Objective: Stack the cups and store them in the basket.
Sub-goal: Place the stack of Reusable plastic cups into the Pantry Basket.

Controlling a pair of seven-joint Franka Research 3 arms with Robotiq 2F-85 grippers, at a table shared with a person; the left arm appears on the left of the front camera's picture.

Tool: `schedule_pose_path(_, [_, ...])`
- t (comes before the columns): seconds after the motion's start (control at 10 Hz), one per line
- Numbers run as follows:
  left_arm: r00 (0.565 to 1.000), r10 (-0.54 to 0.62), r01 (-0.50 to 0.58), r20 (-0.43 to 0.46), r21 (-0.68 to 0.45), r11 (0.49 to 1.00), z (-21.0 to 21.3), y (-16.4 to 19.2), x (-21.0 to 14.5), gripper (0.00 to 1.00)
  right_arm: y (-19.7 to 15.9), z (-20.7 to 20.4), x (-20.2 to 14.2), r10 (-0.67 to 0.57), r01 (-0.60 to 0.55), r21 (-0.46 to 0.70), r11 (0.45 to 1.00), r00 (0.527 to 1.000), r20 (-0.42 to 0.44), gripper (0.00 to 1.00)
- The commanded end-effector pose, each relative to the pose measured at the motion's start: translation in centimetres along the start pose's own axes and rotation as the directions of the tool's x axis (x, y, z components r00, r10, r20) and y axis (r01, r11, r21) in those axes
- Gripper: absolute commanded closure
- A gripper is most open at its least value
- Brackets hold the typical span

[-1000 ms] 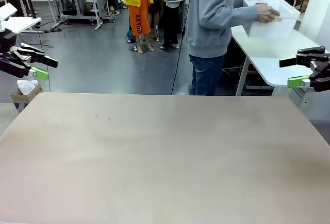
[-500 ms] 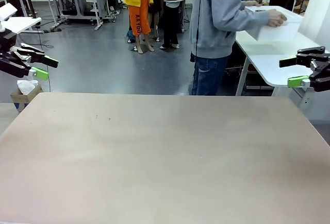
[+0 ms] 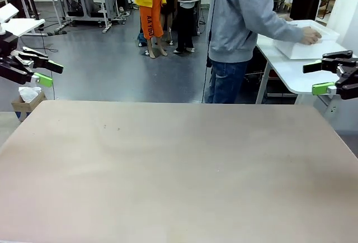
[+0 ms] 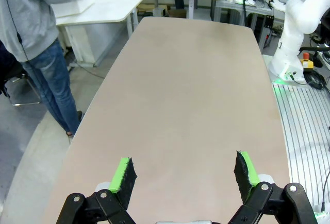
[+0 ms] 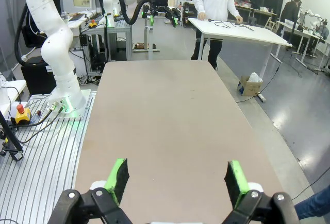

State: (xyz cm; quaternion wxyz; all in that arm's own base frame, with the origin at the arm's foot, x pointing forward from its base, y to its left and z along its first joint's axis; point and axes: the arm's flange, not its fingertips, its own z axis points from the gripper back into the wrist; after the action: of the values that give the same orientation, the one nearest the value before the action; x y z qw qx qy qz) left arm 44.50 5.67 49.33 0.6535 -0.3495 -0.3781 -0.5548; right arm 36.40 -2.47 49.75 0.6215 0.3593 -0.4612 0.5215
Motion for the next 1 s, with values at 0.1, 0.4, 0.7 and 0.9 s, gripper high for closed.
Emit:
schedule_pose_path(0.1, [1.0,-0.006,0.006,-0.005,-0.007,1.0,0.06,-0.21,0.14,0.0,-0.36,0.03,0.51,-0.015,0.015,-0.01,1.0,1.0,0.008,0.0])
schedule_pose_path(0.4, [1.0,-0.006,0.006,-0.005,-0.007,1.0,0.06,-0.21,0.14,0.0,-0.36,0.03,0.51,-0.015,0.015,-0.01,1.0,1.0,0.008,0.0])
schedule_pose_path(0.7, [1.0,-0.006,0.006,-0.005,-0.007,1.0,0.06,-0.21,0.14,0.0,-0.36,0.03,0.51,-0.015,0.015,-0.01,1.0,1.0,0.008,0.0])
schedule_pose_path(0.9, [1.0,-0.006,0.006,-0.005,-0.007,1.0,0.06,-0.21,0.14,0.0,-0.36,0.03,0.51,-0.015,0.015,-0.01,1.0,1.0,0.008,0.0])
